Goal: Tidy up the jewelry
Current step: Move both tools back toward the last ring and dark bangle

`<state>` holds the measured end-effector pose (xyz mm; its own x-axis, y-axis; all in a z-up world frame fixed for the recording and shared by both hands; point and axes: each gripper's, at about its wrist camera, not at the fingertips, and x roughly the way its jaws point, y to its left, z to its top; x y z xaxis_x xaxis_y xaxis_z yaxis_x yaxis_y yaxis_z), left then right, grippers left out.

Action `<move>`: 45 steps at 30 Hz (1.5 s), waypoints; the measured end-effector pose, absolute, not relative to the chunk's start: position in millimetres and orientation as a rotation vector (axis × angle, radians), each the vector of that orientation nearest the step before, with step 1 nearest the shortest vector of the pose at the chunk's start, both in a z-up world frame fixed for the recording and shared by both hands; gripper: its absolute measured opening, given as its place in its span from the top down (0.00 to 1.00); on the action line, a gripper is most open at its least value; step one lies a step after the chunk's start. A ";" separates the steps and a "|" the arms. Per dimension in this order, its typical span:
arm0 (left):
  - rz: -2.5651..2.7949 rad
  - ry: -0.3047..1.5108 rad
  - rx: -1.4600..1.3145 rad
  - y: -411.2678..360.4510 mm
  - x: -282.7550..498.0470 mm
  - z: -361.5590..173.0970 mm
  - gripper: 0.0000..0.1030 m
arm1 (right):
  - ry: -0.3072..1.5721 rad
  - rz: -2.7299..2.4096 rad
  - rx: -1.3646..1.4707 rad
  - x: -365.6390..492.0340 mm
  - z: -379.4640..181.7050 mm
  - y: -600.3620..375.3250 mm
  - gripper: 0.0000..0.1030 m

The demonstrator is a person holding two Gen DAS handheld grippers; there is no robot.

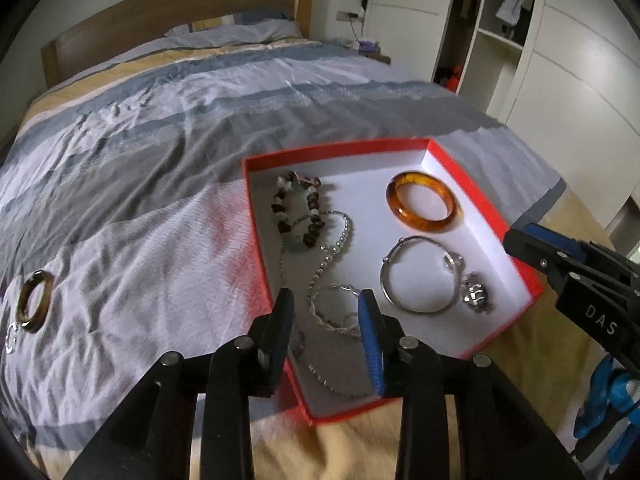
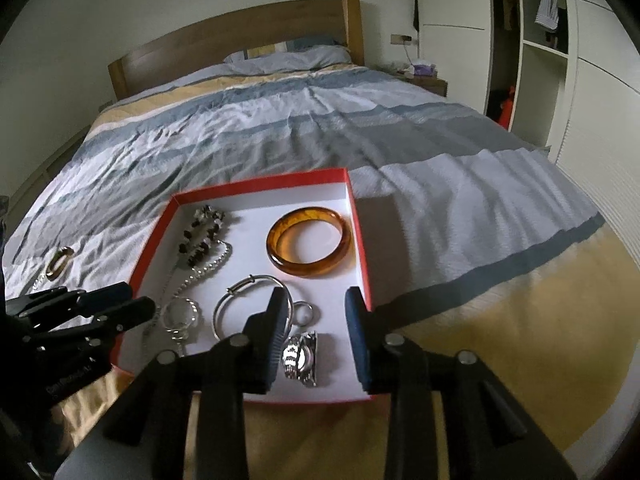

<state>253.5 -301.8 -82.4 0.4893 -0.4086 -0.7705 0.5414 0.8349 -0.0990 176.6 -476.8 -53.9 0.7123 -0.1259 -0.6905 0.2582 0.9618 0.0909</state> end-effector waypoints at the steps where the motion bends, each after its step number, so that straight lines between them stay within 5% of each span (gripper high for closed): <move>1: -0.578 0.881 0.151 -295.2 249.7 -76.0 0.67 | 0.744 -0.216 0.190 172.5 -49.5 -475.8 0.72; 12: -0.453 0.850 0.070 -213.9 195.9 -20.8 0.50 | 0.729 -0.184 0.182 116.0 -3.8 -430.6 0.72; 15: -0.415 0.834 0.070 -192.9 175.8 -9.2 0.43 | 0.735 -0.170 0.169 98.8 3.8 -412.2 0.63; 45: -0.169 0.620 -0.005 -45.3 15.2 75.1 0.21 | 0.635 -0.102 0.088 -33.0 77.3 -296.0 0.49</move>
